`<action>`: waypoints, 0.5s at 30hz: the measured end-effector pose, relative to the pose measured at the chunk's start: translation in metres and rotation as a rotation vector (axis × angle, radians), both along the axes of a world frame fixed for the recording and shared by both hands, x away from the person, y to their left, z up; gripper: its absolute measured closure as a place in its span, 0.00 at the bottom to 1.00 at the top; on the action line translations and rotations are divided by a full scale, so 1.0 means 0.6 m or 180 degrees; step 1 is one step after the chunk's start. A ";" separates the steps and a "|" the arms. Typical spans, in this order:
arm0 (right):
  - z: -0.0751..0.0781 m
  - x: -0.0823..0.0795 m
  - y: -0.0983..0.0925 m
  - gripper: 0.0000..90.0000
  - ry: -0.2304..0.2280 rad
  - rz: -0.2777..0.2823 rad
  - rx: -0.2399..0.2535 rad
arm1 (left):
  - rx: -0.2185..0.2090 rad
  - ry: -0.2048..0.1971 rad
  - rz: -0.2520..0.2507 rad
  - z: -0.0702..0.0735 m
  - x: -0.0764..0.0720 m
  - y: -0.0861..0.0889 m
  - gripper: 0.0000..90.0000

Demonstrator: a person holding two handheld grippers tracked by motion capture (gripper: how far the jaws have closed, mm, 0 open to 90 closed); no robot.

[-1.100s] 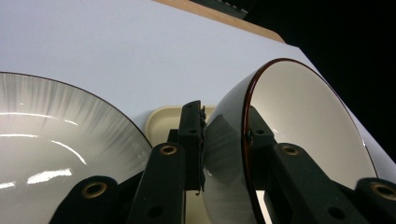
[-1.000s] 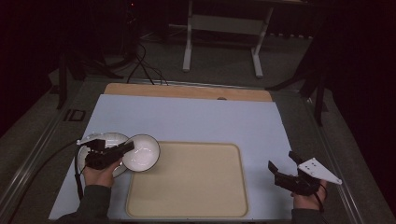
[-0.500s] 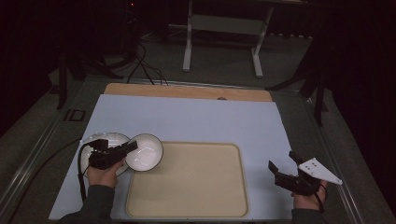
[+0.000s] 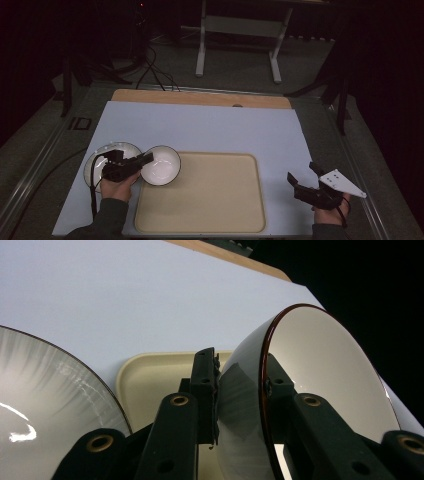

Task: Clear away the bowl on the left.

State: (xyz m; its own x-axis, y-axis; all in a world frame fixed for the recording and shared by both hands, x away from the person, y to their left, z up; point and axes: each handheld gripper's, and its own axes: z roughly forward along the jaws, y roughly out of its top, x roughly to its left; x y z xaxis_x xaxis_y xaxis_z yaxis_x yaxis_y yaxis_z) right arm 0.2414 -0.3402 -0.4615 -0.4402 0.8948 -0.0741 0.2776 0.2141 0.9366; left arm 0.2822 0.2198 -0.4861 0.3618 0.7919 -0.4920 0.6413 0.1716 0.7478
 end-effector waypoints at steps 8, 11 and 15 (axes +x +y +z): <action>0.000 0.001 0.000 0.16 0.0000 -0.0001 -0.0006 | -0.0024 -0.0012 -0.0018 -0.002 0.002 -0.009 0.83; 0.000 0.000 0.000 0.16 0.0000 -0.0002 -0.0010 | -0.0035 0.0001 -0.0015 -0.003 0.004 -0.013 0.83; 0.000 0.000 -0.001 0.16 0.0000 -0.0004 -0.0006 | -0.0038 -0.0002 -0.0020 -0.004 0.005 -0.017 0.83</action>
